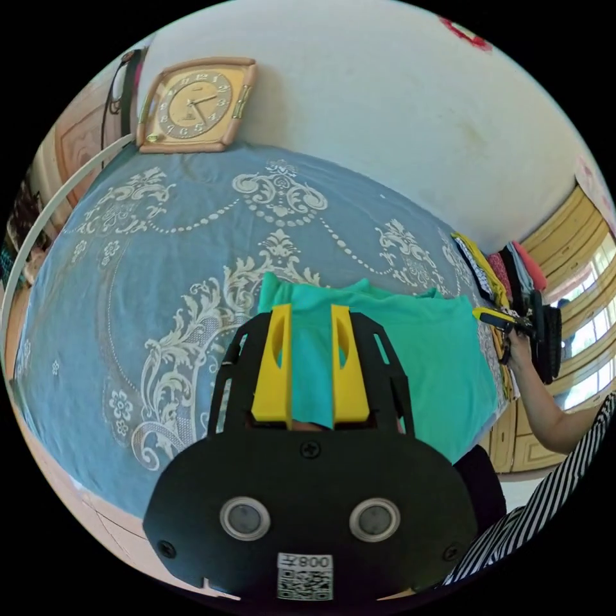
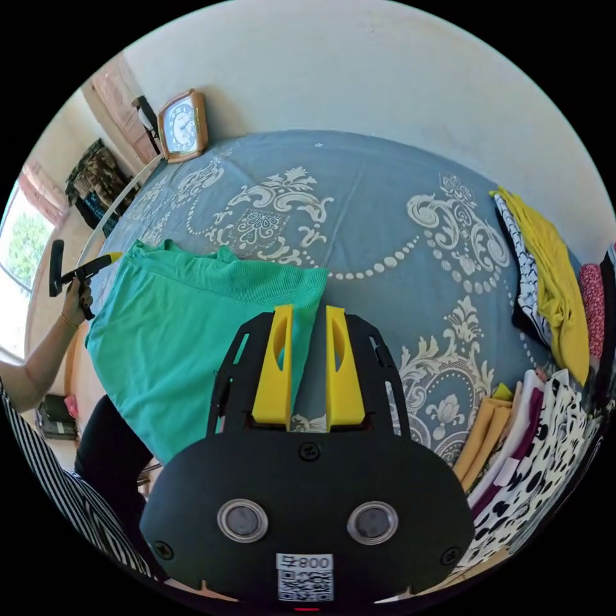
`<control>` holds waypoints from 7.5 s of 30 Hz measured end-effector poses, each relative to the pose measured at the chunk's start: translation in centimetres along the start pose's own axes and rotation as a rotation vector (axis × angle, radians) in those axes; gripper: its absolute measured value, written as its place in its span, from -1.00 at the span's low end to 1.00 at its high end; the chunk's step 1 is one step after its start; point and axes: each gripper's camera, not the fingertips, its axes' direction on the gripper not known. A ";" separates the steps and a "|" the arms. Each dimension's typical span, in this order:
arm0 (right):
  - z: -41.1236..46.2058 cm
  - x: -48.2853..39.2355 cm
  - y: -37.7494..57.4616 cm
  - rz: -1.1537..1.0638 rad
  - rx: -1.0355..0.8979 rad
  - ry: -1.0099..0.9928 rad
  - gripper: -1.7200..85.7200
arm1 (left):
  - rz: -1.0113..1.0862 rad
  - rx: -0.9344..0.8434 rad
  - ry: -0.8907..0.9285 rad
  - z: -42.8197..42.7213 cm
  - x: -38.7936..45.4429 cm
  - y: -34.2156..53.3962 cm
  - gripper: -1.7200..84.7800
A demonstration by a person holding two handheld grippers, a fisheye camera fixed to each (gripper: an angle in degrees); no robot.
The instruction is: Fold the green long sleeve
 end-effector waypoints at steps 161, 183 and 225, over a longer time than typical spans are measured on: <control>8.7 21.2 4.7 0.542 0.103 -0.955 -0.92 | 0.463 -0.240 0.579 16.8 39.8 39.0 -0.93; 10.8 -11.8 -11.4 0.086 -0.036 -0.943 -0.92 | -0.179 0.052 0.607 -3.8 2.2 40.5 -0.93; 17.6 -27.2 -9.8 -0.163 -0.226 -0.949 -0.94 | -0.623 0.203 0.615 -20.7 -25.7 47.0 -0.91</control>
